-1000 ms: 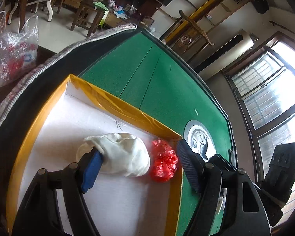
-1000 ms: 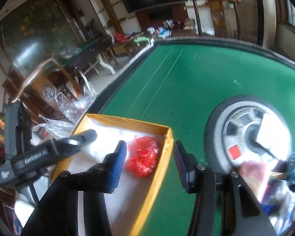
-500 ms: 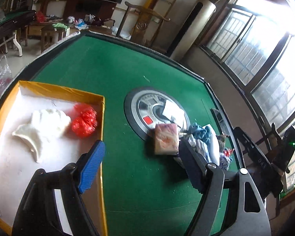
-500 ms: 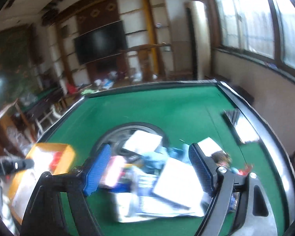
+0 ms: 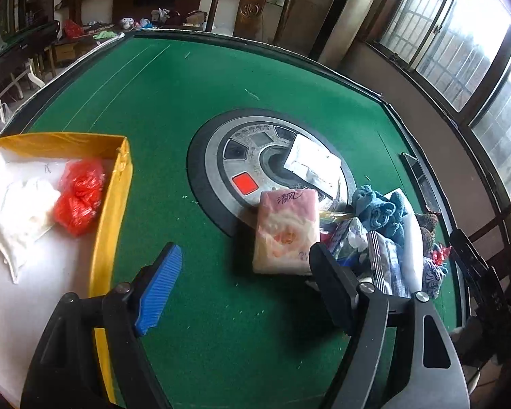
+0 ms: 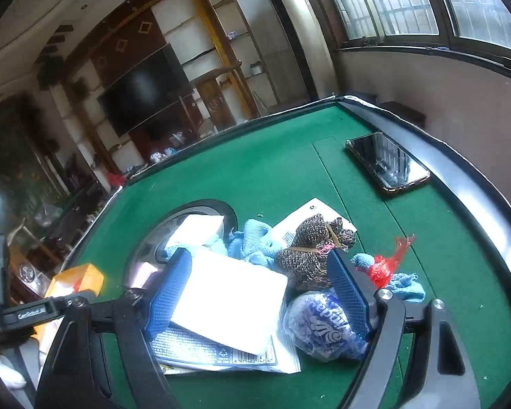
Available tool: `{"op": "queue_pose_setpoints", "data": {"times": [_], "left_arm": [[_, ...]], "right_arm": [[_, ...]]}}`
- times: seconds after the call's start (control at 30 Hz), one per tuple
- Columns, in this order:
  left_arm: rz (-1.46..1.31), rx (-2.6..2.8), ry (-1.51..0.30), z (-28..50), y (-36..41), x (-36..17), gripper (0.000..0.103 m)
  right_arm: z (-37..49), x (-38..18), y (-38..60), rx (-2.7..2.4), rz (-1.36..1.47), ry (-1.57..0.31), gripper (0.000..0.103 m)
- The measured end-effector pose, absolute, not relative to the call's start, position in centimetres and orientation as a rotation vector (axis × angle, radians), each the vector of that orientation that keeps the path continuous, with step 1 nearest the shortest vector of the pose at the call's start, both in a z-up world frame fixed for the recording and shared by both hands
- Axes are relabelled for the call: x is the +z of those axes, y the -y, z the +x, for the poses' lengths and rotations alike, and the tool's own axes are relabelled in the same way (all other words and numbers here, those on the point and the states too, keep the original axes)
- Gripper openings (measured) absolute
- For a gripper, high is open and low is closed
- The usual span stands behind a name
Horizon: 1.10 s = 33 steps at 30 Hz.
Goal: Organize soft objects
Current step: 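Grasp the pink tissue pack with the left tool while the right tool returns to the pile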
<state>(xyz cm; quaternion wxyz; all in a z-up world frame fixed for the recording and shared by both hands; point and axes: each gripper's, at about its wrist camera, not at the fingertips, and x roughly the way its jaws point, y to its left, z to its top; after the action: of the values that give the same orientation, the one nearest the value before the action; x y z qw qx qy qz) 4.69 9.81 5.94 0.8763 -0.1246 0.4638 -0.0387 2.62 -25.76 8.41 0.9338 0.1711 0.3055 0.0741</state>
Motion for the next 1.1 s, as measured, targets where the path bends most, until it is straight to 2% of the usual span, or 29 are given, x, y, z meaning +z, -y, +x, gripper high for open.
{"op": "queue_pose_setpoints", "data": {"times": [0.4,1.0,1.03,1.1], "left_arm": [[-0.226,-0.07,-1.015,9.0,-7.3,2.5,0.077],[-0.1,-0.047,-0.996,8.6,-5.3,0.9,0.08],[-0.113,-0.047,-0.994,8.7,-5.7,0.9,0.08],[-0.131,-0.056,-0.99,8.7,-6.1,1.1,0.058]], "right_arm": [[3.3,8.1,26.0,0.151,0.371,-0.637,0.077],[3.7,7.8,27.1,0.12,0.414,-0.653,0.077],[3.7,7.7,27.2,0.117,0.418,-0.653,0.077],[3.7,7.7,27.3,0.113,0.422,-0.654,0.077]]}}
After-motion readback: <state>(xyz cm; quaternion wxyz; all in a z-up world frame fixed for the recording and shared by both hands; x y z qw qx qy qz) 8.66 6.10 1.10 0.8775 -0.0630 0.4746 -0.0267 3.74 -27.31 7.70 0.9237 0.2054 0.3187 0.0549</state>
